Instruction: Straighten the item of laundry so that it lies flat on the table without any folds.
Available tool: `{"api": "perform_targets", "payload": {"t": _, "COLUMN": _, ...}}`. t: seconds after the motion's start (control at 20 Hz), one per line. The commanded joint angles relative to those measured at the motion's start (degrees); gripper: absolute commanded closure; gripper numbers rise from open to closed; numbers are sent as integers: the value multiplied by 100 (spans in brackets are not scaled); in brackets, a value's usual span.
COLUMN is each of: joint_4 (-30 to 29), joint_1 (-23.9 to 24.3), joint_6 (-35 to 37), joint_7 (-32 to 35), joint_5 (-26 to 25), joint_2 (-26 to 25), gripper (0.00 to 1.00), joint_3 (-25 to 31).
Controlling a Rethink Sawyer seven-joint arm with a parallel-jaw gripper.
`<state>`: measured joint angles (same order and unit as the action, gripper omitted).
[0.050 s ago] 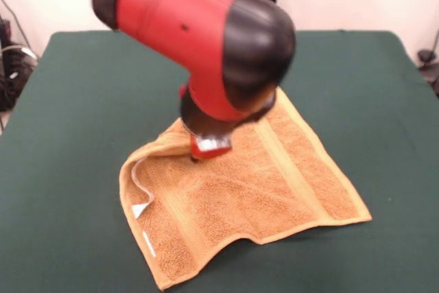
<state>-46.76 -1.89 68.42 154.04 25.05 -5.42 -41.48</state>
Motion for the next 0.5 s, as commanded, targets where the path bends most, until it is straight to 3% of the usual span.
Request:
{"api": "perform_targets", "payload": {"t": 0.05, "joint_4": -1059, "joint_1": 35, "joint_6": 1153, "joint_7": -1856, "joint_5": -727, "joint_2": 1427, "gripper": 0, "joint_3": 754}}
{"api": "perform_targets", "payload": {"t": 0.3, "joint_4": -504, "joint_1": 19, "joint_6": 2075, "joint_7": -1541, "joint_5": -1416, "joint_2": 1436, "gripper": 0, "joint_3": 436}}
{"api": "perform_targets", "payload": {"t": 0.5, "joint_4": -311, "joint_1": 117, "joint_6": 2096, "joint_7": -1310, "joint_5": -1695, "joint_2": 1338, "gripper": 0, "joint_3": 603}}
